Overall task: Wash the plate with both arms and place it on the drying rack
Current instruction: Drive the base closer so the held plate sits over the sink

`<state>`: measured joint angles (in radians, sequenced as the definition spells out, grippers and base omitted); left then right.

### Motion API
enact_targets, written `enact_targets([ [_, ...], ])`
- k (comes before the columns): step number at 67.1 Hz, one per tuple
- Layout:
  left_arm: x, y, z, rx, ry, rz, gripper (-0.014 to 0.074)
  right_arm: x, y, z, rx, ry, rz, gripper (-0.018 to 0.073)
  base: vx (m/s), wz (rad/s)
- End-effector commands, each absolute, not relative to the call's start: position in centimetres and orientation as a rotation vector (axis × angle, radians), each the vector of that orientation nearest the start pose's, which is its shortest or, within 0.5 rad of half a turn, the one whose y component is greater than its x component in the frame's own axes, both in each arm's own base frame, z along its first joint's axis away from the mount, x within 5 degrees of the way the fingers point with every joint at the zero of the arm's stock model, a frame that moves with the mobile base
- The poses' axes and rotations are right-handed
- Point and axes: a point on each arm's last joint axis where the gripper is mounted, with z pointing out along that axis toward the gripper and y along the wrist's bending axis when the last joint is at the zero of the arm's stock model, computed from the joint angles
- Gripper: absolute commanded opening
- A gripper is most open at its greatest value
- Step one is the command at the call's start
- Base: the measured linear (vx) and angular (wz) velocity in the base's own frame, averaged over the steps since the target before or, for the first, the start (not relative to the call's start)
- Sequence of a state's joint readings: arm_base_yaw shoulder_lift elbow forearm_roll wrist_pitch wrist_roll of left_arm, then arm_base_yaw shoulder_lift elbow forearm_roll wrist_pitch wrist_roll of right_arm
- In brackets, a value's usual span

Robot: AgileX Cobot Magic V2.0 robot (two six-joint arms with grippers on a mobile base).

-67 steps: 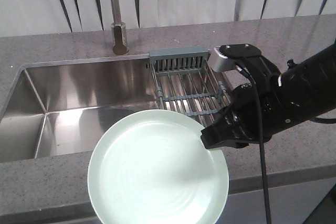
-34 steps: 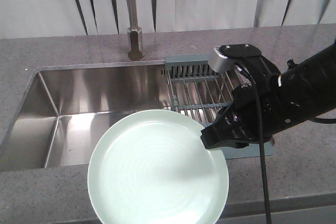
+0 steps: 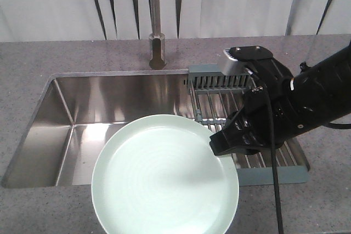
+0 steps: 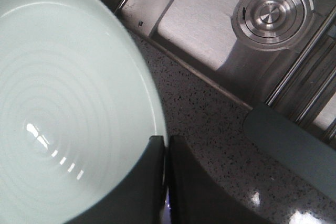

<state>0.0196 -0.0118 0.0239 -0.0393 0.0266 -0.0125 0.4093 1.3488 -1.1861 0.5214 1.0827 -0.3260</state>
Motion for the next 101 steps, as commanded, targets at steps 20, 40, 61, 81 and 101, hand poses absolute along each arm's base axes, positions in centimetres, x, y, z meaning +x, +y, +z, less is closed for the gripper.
enact_targets([
  [20, 5.30, 0.11, 22.01, -0.057, 1.406, -0.034, -0.0006, 22.35, 14.15, 35.55, -0.738, 2.467, 0.755, -0.0001, 0.05, 0.06],
  [40, 5.30, 0.11, 22.01, -0.057, 1.406, -0.034, -0.0006, 22.35, 14.15, 35.55, -0.738, 2.467, 0.755, -0.0001, 0.04, 0.03],
  [61, 5.30, 0.11, 22.01, -0.057, 1.406, -0.034, -0.0006, 22.35, 14.15, 35.55, -0.738, 2.467, 0.755, -0.0001, 0.03, 0.02],
  [81, 5.30, 0.11, 22.01, -0.057, 1.406, -0.034, -0.0006, 22.35, 14.15, 35.55, -0.738, 2.467, 0.755, -0.0001, 0.03, 0.01],
  [101, 5.30, 0.11, 22.01, -0.057, 1.406, -0.034, -0.0006, 22.35, 14.15, 35.55, -0.738, 2.467, 0.755, -0.0001, 0.02, -0.01],
])
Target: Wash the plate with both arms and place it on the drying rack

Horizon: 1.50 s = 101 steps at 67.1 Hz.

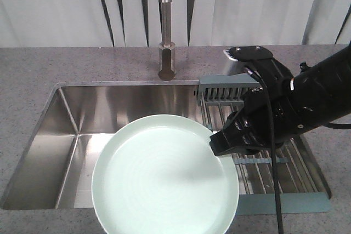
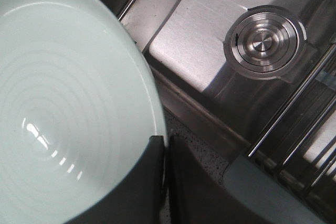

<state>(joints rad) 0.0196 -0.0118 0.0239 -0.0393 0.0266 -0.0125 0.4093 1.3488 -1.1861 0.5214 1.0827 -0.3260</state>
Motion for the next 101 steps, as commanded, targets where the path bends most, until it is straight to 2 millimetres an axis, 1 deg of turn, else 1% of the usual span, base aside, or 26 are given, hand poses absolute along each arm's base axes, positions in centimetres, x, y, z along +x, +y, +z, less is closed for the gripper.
enact_targets([
  [1, 5.30, 0.11, 22.01, -0.057, 1.406, -0.034, -0.0006, 22.35, 14.15, 35.55, -0.738, 2.467, 0.755, -0.0001, 0.02, 0.00],
  [101, 5.30, 0.11, 22.01, -0.057, 1.406, -0.034, -0.0006, 22.35, 14.15, 35.55, -0.738, 2.467, 0.755, -0.0001, 0.03, -0.01],
])
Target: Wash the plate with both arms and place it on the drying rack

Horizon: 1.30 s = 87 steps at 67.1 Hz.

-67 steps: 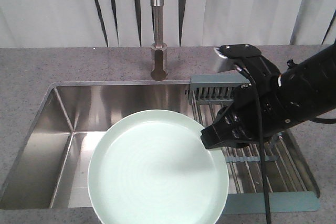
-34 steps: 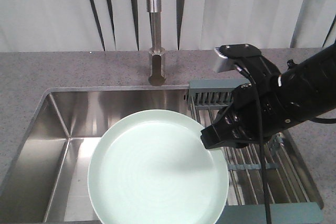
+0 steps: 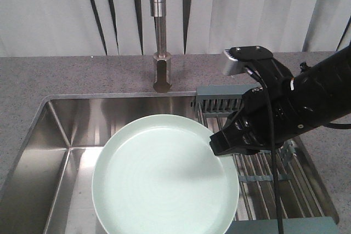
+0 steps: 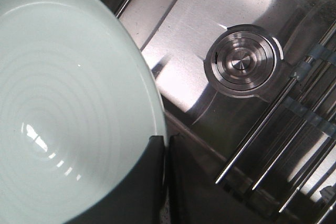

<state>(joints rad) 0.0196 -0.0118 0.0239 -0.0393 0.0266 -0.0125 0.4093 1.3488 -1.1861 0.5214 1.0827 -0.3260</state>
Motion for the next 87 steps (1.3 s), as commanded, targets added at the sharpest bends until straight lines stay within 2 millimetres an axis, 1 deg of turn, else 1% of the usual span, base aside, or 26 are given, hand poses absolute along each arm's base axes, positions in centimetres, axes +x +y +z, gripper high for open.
enact_targets([
  [1, 5.30, 0.11, 22.01, -0.057, 1.406, -0.034, -0.0006, 22.35, 14.15, 35.55, -0.738, 2.467, 0.755, -0.0001, 0.00, 0.00],
  [87, 5.30, 0.11, 22.01, -0.057, 1.406, -0.034, -0.0006, 22.35, 14.15, 35.55, -0.738, 2.467, 0.755, -0.0001, 0.00, 0.00],
])
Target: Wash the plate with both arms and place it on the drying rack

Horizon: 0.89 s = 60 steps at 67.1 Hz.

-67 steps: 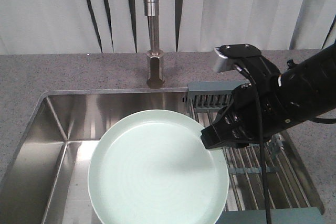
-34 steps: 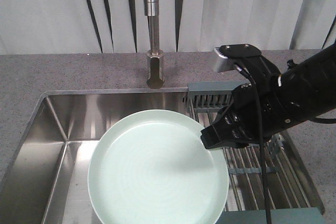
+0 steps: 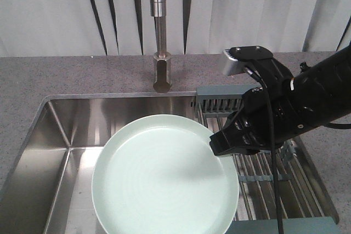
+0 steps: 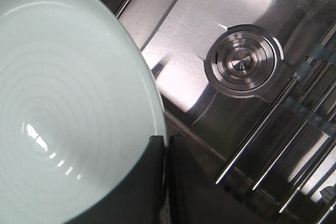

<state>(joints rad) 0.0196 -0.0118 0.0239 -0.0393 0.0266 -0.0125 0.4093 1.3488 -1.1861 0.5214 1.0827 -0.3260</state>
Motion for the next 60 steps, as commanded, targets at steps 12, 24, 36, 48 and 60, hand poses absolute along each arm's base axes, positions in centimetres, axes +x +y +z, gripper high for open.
enact_targets([
  [12, 5.3, 0.1, 22.0, -0.057, 1.406, -0.034, -0.0006, 22.3, 14.2, 35.5, -0.738, 2.467, 0.755, -0.0001, 0.00, 0.00],
  [24, 5.3, 0.1, 22.0, -0.057, 1.406, -0.034, -0.0006, 22.3, 14.2, 35.5, -0.738, 2.467, 0.755, -0.0001, 0.00, 0.00],
  [36, 5.3, 0.1, 22.0, -0.057, 1.405, -0.034, -0.0006, 22.3, 14.2, 35.5, -0.738, 2.467, 0.755, -0.0001, 0.00, 0.00],
  [48, 5.2, 0.1, 22.4, -0.091, 1.363, -0.076, -0.0006, 22.3, 14.2, 35.5, -0.738, 2.467, 0.755, -0.0001, 0.00, 0.00],
  [60, 4.7, 0.1, 24.4, -0.122, 1.251, -0.125, -0.0006, 22.3, 14.2, 35.5, -0.738, 2.467, 0.755, -0.0001, 0.00, 0.00],
])
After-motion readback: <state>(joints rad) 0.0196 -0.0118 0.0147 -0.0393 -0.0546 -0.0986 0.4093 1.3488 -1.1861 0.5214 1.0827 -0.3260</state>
